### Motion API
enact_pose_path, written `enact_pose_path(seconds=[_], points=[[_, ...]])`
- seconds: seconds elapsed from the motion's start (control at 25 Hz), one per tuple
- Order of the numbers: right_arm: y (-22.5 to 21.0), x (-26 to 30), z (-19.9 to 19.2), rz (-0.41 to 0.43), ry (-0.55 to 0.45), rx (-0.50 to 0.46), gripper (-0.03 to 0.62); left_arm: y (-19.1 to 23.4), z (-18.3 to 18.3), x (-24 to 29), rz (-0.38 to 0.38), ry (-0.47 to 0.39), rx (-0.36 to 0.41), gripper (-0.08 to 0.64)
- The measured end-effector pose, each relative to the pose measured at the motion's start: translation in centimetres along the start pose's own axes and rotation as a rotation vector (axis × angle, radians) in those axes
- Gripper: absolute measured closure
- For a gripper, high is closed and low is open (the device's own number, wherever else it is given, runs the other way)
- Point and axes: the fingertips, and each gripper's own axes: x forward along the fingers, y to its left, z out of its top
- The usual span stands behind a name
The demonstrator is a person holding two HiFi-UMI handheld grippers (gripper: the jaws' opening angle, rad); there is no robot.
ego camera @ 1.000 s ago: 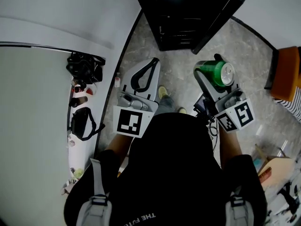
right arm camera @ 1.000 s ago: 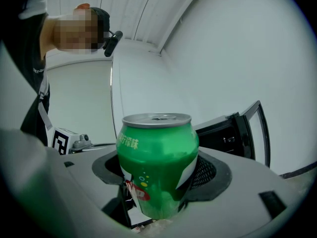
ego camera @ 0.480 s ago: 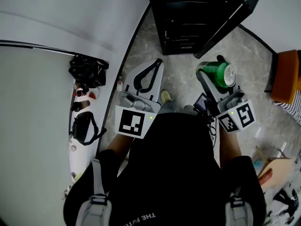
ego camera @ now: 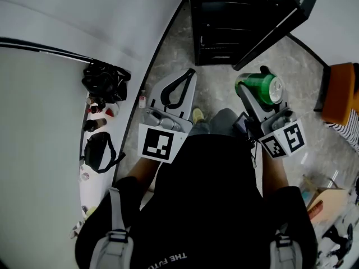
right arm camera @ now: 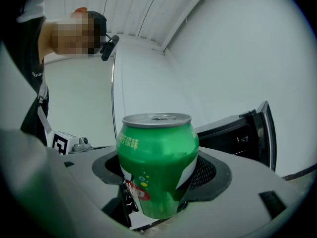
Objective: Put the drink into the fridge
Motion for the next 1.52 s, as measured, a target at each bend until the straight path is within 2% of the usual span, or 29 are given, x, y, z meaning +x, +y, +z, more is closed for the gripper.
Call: enact_pose_path(seconds=[0.76,1.52], points=[[-0.7,0.3,-0.1,0.0,-0.013,-0.016,0.255,0.6,-0.5,0.4,0.011,-0.01,0.015,0.548],[-11.2,4.8,2.4,0.032,0.037,-0.024,0.255,1.6,-0.1,12.3,0.039,0.017,0.012,0.548]])
